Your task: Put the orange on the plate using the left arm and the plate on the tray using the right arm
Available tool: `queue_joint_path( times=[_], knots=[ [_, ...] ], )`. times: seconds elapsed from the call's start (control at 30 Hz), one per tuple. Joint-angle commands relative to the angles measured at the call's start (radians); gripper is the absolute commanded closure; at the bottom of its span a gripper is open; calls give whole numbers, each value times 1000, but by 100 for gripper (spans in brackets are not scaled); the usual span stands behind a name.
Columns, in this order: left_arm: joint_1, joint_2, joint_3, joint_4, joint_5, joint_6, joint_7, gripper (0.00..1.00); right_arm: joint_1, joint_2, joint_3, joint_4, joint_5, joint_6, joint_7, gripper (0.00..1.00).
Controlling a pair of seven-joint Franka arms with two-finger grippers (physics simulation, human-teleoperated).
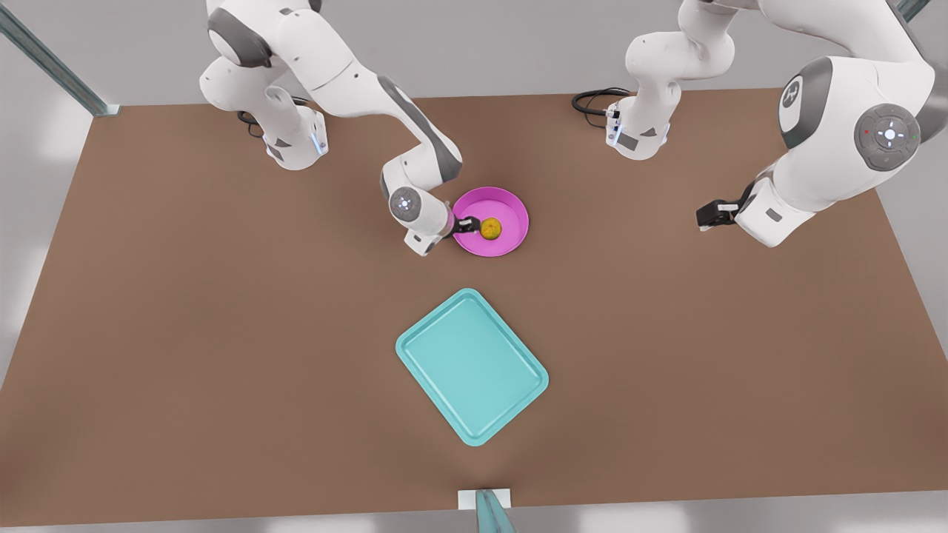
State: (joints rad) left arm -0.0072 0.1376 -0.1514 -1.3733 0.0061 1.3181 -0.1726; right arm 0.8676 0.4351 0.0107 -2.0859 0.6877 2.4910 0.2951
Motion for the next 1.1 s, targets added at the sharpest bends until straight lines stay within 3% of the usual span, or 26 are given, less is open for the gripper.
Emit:
queue_joint_path(
  times=[0.0, 0.53, 0.57, 0.63, 0.8, 0.93, 1.07],
  knots=[
    [0, -1, 0, 0, 2, -5, 61, 0, -4, -1, 0, 1, 4, -1, 3, 0],
    [3, -3, 0, 0, 0, -7, 67, 0, 27, 123, 12, 75, 1, -11, -1, 0],
    [3, -3, 0, 0, 0, -7, 67, 0, 27, 126, 14, 75, 1, -18, -13, 17],
    [3, -4, 0, 0, 0, -8, 67, 0, 25, 128, 14, 75, 1, -27, -14, 31],
    [3, -3, 0, 0, -2, -5, 67, 0, 17, 126, 14, 82, 1, -37, -13, 46],
    [3, -3, 0, 0, -2, -7, 67, 0, 14, 125, 14, 87, 1, -38, -14, 66],
    [3, -3, 0, 0, -2, -5, 67, 0, 14, 125, 14, 93, 1, -38, -14, 75]
  ],
)
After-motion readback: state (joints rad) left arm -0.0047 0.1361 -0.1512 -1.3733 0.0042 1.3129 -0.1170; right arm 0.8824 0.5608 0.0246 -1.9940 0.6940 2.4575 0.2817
